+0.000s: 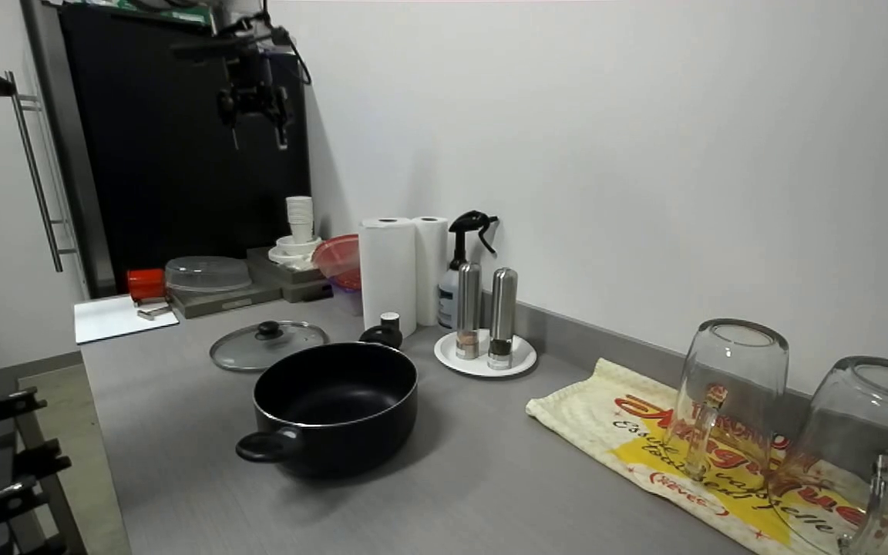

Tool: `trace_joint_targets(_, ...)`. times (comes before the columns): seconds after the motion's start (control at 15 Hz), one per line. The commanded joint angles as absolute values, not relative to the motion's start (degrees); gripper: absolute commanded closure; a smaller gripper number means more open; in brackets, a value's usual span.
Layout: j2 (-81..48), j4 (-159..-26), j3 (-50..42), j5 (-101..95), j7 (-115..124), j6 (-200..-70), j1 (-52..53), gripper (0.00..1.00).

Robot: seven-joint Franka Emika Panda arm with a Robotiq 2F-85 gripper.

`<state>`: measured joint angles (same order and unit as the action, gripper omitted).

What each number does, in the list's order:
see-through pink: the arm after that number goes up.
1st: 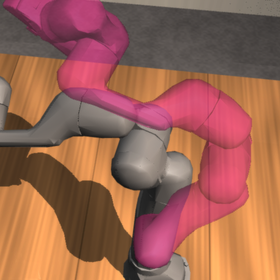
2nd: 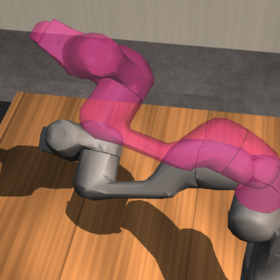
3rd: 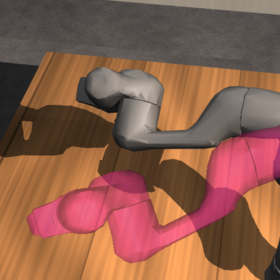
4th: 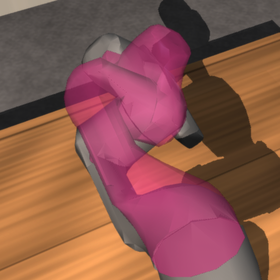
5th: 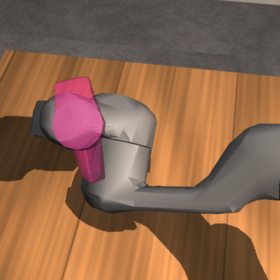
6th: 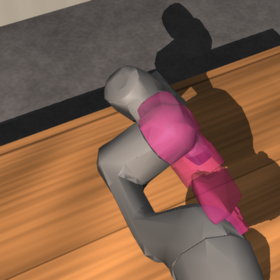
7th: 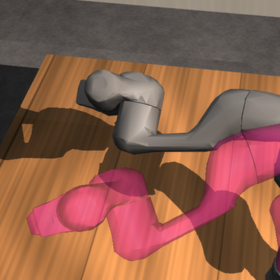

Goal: Put the lid on the pot

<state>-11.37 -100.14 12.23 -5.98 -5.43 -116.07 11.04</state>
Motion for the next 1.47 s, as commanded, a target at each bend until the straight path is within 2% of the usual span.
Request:
trace_joint_targets(0.0,-18.25,-97.81,11.98,-7.42,-6.16,-113.44,12.53,0.00)
trace_joint_targets(0.73,-28.99,-104.25,11.96,-13.53,-4.23,-110.11,18.12,0.00)
trace_joint_targets(1.07,-33.57,-97.92,10.92,-13.35,4.18,-122.20,21.12,0.00)
trace_joint_targets(1.4,-35.99,-97.15,7.09,-16.24,13.23,-133.97,24.20,0.00)
